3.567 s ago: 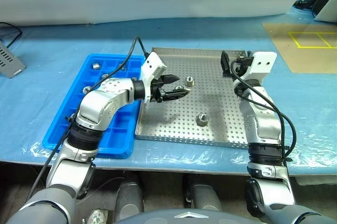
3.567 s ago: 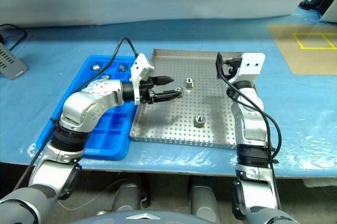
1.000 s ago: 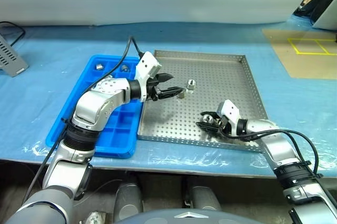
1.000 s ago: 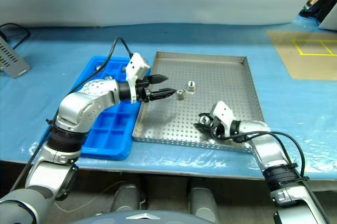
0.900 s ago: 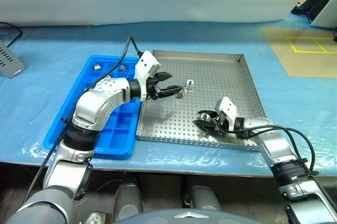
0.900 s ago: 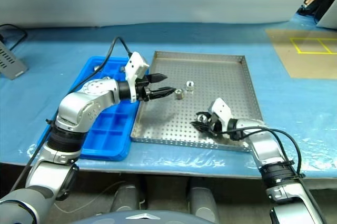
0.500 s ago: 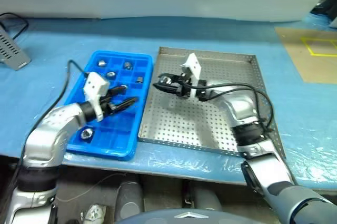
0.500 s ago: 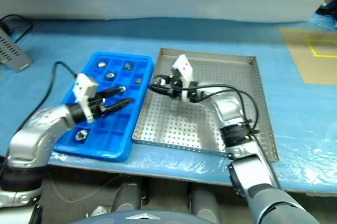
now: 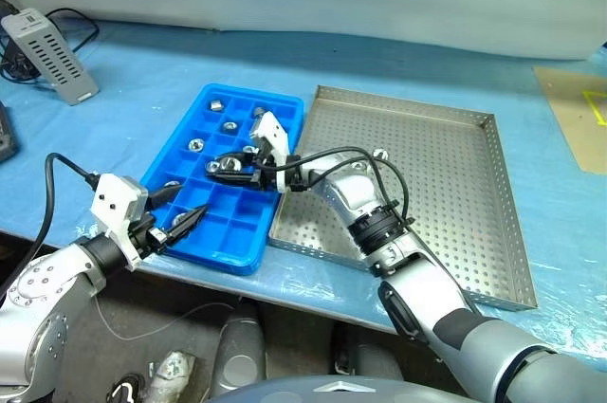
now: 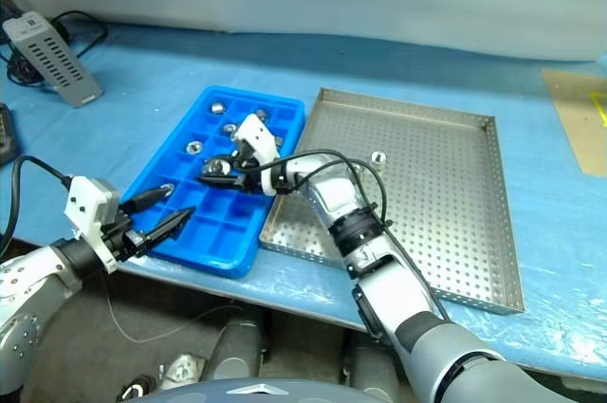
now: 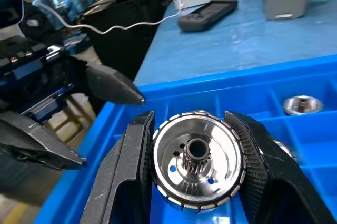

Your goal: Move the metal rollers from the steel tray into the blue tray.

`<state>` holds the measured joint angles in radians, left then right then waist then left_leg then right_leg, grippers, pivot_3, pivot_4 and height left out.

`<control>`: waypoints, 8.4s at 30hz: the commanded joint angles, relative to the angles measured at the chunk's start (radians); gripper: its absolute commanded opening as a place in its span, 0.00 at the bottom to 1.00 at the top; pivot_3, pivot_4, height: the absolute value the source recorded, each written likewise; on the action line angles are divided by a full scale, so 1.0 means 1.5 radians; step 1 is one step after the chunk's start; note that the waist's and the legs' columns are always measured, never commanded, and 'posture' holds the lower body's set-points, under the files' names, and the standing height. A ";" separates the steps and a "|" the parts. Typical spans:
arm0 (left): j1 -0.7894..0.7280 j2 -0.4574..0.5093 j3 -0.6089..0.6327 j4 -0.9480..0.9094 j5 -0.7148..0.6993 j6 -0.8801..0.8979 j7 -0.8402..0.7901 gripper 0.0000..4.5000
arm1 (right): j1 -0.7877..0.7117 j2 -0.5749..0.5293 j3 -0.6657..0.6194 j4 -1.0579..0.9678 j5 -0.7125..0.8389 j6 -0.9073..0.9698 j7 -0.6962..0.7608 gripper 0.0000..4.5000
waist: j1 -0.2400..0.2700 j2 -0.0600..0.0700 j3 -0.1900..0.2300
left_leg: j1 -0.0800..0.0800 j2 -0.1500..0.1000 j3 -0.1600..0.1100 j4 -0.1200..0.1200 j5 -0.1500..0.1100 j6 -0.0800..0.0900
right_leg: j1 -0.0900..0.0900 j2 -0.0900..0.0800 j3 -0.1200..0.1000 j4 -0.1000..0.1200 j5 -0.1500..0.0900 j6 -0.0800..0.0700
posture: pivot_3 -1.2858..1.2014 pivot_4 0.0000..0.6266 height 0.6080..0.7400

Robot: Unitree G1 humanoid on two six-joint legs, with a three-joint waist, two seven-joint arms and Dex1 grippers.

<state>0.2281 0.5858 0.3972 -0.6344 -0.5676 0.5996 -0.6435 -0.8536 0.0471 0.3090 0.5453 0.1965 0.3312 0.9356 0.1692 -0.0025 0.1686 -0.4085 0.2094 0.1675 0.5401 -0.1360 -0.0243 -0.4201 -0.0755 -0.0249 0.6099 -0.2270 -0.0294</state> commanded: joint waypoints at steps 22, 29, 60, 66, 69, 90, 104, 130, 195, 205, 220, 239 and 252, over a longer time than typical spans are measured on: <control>-0.047 0.050 -0.014 0.016 -0.022 -0.001 -0.004 0.76 | 0.011 0.026 0.102 -0.010 -0.149 -0.053 -0.050 0.37 | 0.004 -0.001 -0.001 | 0.002 -0.001 -0.002 -0.002 0.001 -0.002 | 0.000 0.001 0.001 0.001 0.001 -0.001 | 0.65 0.24 1.00; -0.060 0.039 -0.037 0.025 -0.017 -0.008 0.004 0.76 | -0.008 0.031 0.090 0.015 -0.152 -0.060 -0.042 0.74 | 0.003 -0.001 -0.001 | 0.002 -0.001 -0.002 -0.002 0.001 -0.002 | 0.000 0.001 0.001 0.001 0.001 -0.002 | 0.64 0.24 1.00; -0.387 -0.075 -0.275 0.290 0.073 -0.096 -0.054 0.76 | 0.196 -0.304 -0.204 -0.329 0.117 0.193 -0.017 0.89 | -0.033 -0.001 -0.001 | 0.001 -0.002 0.003 0.005 0.002 -0.003 | -0.001 0.002 0.002 0.008 0.003 0.001 | 0.53 0.24 1.00; -0.413 -0.077 -0.288 0.336 0.092 -0.120 -0.084 0.76 | 0.240 -0.305 -0.171 -0.283 0.049 0.092 -0.061 0.89 | -0.055 -0.001 -0.001 | 0.002 -0.002 0.004 0.006 0.002 -0.002 | 0.000 0.001 0.003 0.009 0.001 -0.002 | 0.51 0.24 1.00; -0.419 -0.076 -0.291 0.346 0.102 -0.129 -0.091 0.76 | 0.242 -0.298 -0.157 -0.274 0.036 0.040 -0.051 0.89 | -0.056 -0.001 -0.001 | 0.003 -0.002 0.004 0.007 0.002 -0.002 | 0.000 0.001 0.003 0.010 0.002 -0.003 | 0.51 0.24 1.00; -0.394 -0.071 -0.281 0.279 0.096 -0.078 -0.069 0.76 | 0.184 -0.255 -0.167 -0.123 0.017 -0.096 -0.054 0.89 | -0.051 -0.001 -0.001 | 0.002 -0.001 0.004 0.009 0.001 0.000 | 0.001 0.001 0.002 0.009 0.002 -0.003 | 0.52 0.24 1.00; -0.393 -0.075 -0.294 0.293 0.099 -0.080 -0.085 0.76 | 0.153 -0.219 -0.155 -0.005 -0.041 -0.174 -0.109 0.89 | -0.052 -0.001 -0.001 | 0.002 -0.001 0.004 0.009 0.001 0.001 | 0.001 0.001 0.002 0.009 0.002 -0.003 | 0.52 0.24 1.00; -0.394 -0.059 -0.278 0.299 0.097 -0.073 -0.093 0.76 | 0.122 -0.175 -0.148 0.079 -0.081 -0.250 -0.139 0.38 | -0.066 0.000 -0.001 | 0.002 -0.001 0.004 0.009 0.000 0.001 | 0.001 0.001 0.002 0.009 0.002 -0.004 | 0.51 0.24 1.00; -0.540 -0.192 -0.304 0.421 0.080 -0.117 -0.058 0.76 | 0.062 -0.130 -0.303 -0.109 -0.042 -0.065 -0.400 0.96 | -0.065 -0.002 0.000 | 0.001 -0.002 0.004 0.004 0.004 -0.005 | -0.001 0.002 0.002 0.009 0.003 -0.001 | 0.47 0.24 1.00; -0.558 -0.212 -0.284 0.423 0.058 -0.096 -0.054 0.76 | 0.152 -0.135 -0.279 -0.095 -0.044 -0.048 -0.396 0.96 | -0.098 -0.002 0.000 | 0.002 -0.001 0.004 0.004 0.003 -0.004 | -0.001 0.003 0.002 0.009 0.001 -0.004 | 0.46 0.24 1.00; -0.550 -0.219 -0.280 0.404 0.073 -0.086 -0.011 0.76 | 0.132 -0.121 -0.269 0.012 -0.051 -0.123 -0.410 0.96 | -0.087 -0.002 0.000 | 0.002 -0.002 0.005 0.008 0.002 -0.001 | 0.001 0.001 0.002 0.008 0.001 -0.004 | 0.47 0.24 1.00; -0.563 -0.226 -0.280 0.398 0.091 -0.074 0.037 0.76 | 0.105 -0.106 -0.254 0.161 -0.085 -0.229 -0.461 0.53 | -0.087 -0.002 0.000 | 0.002 -0.001 0.005 0.009 0.001 0.001 | 0.001 0.001 0.002 0.009 0.001 -0.004 | 0.47 0.24 1.00; -0.573 -0.228 -0.279 0.407 0.093 -0.078 0.028 0.76 | 0.104 -0.106 -0.249 0.070 -0.060 -0.178 -0.420 0.36 | -0.087 -0.002 0.000 | 0.002 -0.001 0.005 0.008 0.001 0.001 | 0.001 0.001 0.002 0.008 0.001 -0.004 | 0.46 0.24 1.00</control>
<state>-0.6103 0.2412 -0.0337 -0.0047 -0.4255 0.4921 -0.5969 -0.6883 -0.1063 -0.0658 0.7213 0.0835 0.0558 0.2882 0.0380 -0.0051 0.1686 -0.4064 0.2073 0.1745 0.5525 -0.1347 -0.0230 -0.4195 -0.0732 -0.0216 0.6222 -0.2248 -0.0349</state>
